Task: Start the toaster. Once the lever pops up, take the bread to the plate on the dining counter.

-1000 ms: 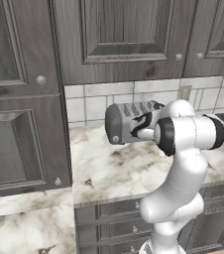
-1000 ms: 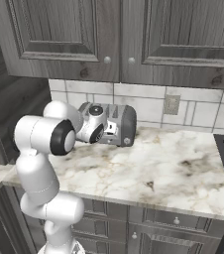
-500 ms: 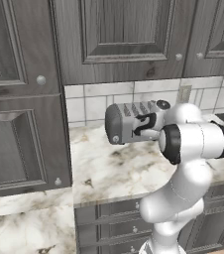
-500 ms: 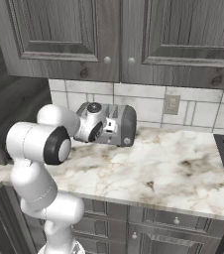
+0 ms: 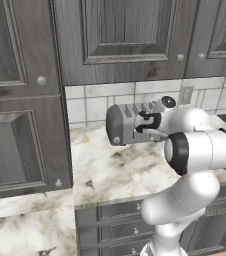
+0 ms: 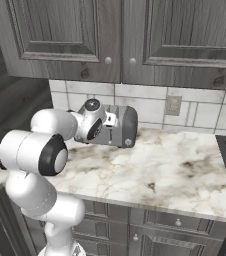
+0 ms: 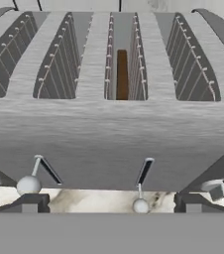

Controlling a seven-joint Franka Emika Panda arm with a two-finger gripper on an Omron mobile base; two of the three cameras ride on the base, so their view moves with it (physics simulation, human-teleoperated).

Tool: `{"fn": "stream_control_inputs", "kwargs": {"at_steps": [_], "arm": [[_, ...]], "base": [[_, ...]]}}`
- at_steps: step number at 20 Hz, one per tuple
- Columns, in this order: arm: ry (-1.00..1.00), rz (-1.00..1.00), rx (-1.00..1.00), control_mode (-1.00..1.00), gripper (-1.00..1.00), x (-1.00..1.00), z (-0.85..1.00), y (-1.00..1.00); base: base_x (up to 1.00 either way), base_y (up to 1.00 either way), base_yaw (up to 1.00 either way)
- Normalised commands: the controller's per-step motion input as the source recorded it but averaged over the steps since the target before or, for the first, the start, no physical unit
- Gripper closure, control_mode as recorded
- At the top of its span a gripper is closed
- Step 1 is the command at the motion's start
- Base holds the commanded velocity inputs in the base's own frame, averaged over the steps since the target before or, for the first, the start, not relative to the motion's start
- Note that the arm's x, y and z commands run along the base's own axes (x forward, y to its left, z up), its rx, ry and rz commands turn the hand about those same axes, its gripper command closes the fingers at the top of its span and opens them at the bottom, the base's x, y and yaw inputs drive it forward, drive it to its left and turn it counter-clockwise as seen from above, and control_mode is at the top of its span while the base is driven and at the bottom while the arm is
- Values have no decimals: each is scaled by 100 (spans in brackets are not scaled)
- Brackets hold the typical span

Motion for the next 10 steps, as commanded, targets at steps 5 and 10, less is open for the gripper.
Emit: {"fn": "stream_control_inputs", "kwargs": {"at_steps": [5,10], "arm": [[-10,0,0,-100,-100,-1,10,0],[-4,0,0,-100,-100,0,0,0]], "base": [[0,0,0],[0,0,0]]}}
